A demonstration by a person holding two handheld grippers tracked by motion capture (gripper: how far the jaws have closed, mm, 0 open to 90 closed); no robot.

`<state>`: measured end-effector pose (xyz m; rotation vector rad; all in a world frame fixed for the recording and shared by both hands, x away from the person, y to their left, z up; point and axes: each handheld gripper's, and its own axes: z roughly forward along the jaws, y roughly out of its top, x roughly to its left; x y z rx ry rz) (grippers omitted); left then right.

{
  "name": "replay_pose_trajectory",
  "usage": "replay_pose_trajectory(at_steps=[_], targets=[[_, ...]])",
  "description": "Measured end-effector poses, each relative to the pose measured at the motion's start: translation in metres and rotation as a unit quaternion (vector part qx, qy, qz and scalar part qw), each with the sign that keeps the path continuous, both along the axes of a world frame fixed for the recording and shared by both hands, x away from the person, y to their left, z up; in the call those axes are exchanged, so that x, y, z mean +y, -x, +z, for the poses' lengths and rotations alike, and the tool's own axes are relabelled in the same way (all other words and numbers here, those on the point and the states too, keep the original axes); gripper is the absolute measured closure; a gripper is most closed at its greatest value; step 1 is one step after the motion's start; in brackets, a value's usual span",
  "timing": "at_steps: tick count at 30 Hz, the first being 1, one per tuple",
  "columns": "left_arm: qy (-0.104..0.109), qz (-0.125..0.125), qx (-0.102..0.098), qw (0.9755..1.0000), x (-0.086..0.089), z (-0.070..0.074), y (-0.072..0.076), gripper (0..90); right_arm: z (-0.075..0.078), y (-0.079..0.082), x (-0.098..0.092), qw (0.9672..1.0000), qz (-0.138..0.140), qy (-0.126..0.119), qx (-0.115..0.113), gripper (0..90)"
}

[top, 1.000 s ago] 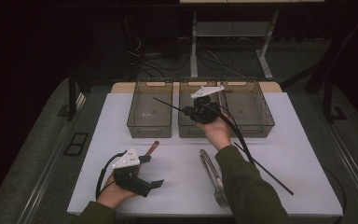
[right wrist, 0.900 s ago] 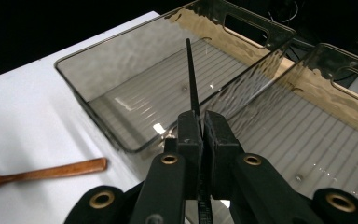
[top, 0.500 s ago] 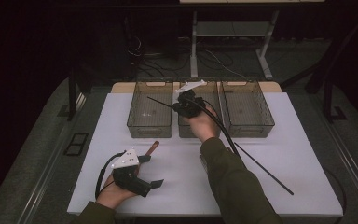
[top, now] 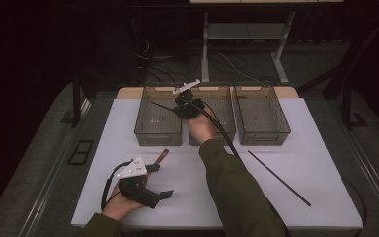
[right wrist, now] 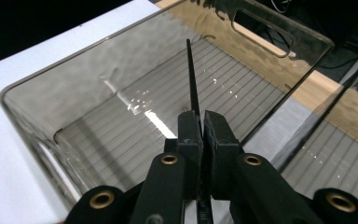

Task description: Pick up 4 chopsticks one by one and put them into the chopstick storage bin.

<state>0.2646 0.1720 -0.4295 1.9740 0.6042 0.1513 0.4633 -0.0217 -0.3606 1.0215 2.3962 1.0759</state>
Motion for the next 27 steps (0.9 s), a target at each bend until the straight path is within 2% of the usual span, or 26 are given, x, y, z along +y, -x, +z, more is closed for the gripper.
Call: replay_pose_trajectory(at_steps=[5,15,17,19,21,27], targets=[[0.003,0.000,0.001,1.0000,0.000,0.000,0.000,0.0,-0.010,-0.005,0.011,1.0000,-0.002,0.006,0.006,85.9],[0.004,-0.001,0.000,1.0000,0.001,0.001,0.001,0.0,-0.020,-0.010,0.026,0.9998,0.000,0.009,0.018,84.2],[0.004,-0.002,0.000,1.0000,0.001,0.002,0.001,0.0,-0.020,-0.010,0.025,0.9999,-0.005,0.007,0.012,70.2],[0.006,-0.001,0.000,1.0000,0.001,0.002,0.001,0.0,-0.018,-0.011,0.024,0.9998,-0.001,-0.003,0.019,63.6],[0.005,-0.001,0.000,1.0000,0.001,0.001,0.001,0.0,-0.016,-0.010,0.023,0.9999,0.000,0.000,0.011,57.9],[0.003,-0.002,-0.004,1.0000,0.001,0.001,0.000,0.0,-0.008,-0.008,0.016,0.9998,0.002,-0.008,0.017,50.5]])
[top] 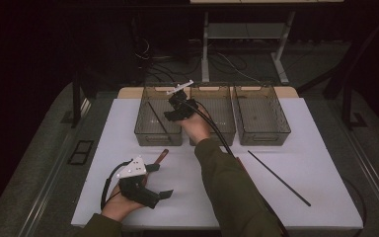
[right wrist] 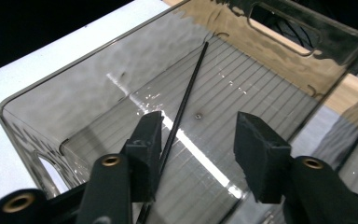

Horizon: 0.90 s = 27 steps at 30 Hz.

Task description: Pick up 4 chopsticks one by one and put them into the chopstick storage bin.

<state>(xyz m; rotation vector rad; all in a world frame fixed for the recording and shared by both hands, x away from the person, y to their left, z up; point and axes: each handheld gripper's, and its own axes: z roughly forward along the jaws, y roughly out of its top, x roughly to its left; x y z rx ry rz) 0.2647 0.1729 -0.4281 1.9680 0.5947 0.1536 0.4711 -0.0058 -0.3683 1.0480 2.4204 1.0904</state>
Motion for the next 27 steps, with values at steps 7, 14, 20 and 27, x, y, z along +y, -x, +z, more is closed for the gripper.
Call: replay_pose_trajectory(at_steps=[7,14,20,27], targets=[[0.000,0.002,0.003,1.0000,0.000,0.000,0.000,0.0,0.015,0.009,-0.024,0.9997,0.018,-0.018,-0.004,44.0],[0.002,0.004,0.003,1.0000,0.001,-0.001,-0.001,0.0,0.028,0.019,-0.054,0.9995,0.022,-0.021,-0.004,39.3],[0.003,0.005,0.002,1.0000,0.001,-0.001,-0.001,0.0,0.039,0.028,-0.082,0.9994,0.024,-0.023,-0.009,38.2],[0.000,0.007,0.003,1.0000,0.002,-0.001,-0.001,0.0,0.049,0.038,-0.107,0.9994,0.023,-0.020,-0.015,35.7]])
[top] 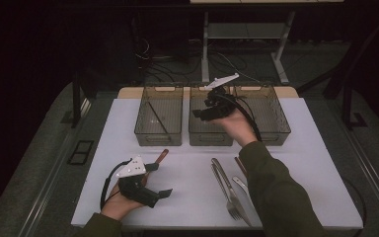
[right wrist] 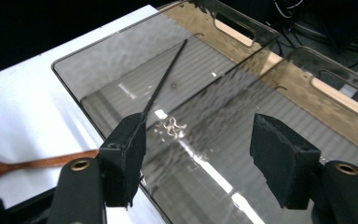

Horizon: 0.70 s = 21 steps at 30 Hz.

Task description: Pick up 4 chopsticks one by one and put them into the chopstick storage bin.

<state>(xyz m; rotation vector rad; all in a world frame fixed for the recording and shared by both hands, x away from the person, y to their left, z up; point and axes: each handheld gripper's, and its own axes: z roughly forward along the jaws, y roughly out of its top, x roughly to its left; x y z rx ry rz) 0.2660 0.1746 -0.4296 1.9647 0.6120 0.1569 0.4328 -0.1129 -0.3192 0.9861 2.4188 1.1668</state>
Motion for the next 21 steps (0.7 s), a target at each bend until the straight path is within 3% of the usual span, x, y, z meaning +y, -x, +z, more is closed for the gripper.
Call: replay_pose_trajectory(at_steps=[10,21], targets=[[-0.002,-0.002,0.000,1.0000,0.000,0.000,0.000,0.0,-0.001,0.019,-0.026,1.0000,0.009,0.002,0.000,31.0],[-0.001,-0.004,0.000,1.0000,-0.002,-0.002,0.000,0.0,-0.015,0.044,-0.060,0.9999,0.015,-0.007,-0.001,29.8]])
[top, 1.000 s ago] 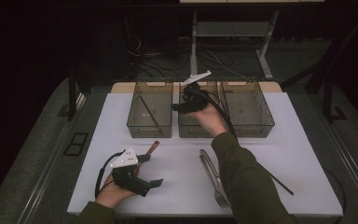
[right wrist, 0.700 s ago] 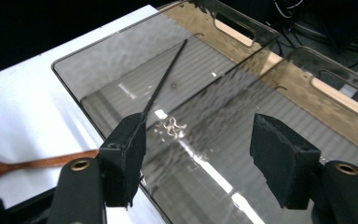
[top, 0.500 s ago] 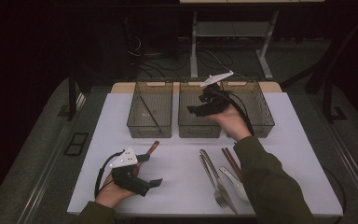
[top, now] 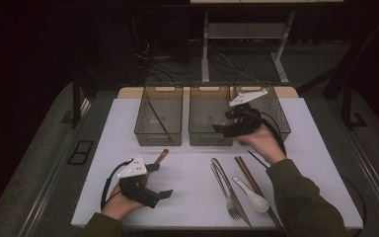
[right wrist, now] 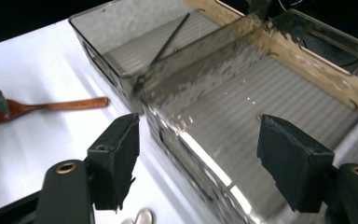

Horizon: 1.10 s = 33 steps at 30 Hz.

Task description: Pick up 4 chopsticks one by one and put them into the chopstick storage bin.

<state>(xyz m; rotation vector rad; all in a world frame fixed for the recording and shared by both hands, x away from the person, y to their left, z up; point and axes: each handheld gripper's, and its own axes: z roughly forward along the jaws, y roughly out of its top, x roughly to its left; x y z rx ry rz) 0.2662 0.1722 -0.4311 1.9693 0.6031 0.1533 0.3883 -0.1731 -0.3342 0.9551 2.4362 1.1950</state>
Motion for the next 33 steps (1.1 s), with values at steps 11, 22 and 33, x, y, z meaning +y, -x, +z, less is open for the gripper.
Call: replay_pose_trajectory(at_steps=[11,22,33], targets=[[0.003,0.001,-0.009,1.0000,0.000,-0.001,-0.002,0.0,-0.017,0.024,-0.054,0.9998,-0.018,-0.008,0.003,30.4],[-0.009,-0.009,-0.012,0.9998,-0.001,-0.003,-0.004,0.0,-0.038,0.052,-0.095,0.9993,-0.033,-0.018,0.007,32.8],[-0.021,-0.010,-0.015,0.9996,-0.001,-0.002,0.000,0.0,-0.061,0.084,-0.127,0.9987,-0.038,0.010,0.032,41.8]])
